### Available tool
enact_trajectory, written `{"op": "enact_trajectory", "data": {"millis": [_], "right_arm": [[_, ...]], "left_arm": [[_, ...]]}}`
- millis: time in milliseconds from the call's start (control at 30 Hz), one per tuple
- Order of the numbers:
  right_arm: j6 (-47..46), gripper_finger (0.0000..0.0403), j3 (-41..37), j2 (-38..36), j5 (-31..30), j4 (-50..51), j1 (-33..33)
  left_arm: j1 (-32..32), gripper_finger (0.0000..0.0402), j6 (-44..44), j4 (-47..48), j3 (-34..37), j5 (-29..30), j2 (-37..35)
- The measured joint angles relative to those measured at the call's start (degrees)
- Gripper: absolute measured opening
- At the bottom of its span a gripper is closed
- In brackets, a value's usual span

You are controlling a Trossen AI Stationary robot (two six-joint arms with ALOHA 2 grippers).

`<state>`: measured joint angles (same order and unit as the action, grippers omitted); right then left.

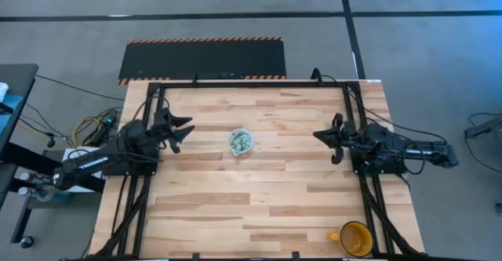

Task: Pick and place Stevia / Truvia into bins
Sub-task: Return to Home Position

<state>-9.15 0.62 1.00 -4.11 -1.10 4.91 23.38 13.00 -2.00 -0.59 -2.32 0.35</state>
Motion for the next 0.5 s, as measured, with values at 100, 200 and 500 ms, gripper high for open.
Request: {"op": "enact_trajectory", "data": {"millis": [100, 200, 500], "right_arm": [[-0.93, 0.0000, 0.00, 0.65, 0.05, -0.15, 0.00], [-0.94, 0.0000, 0.02, 0.59, -0.29, -0.08, 0.00], [-0.94, 0.0000, 0.07, 0.54, -0.25, 0.37, 0.00]], "left_arm": [[0.00, 0.0183, -0.03, 0.72, -0.27, 1.57, 0.95], [0.02, 0.0183, 0.01, 0.90, -0.30, 1.65, 0.99], [0.02, 0.0183, -0.07, 1.14, -0.38, 1.59, 1.02]]}}
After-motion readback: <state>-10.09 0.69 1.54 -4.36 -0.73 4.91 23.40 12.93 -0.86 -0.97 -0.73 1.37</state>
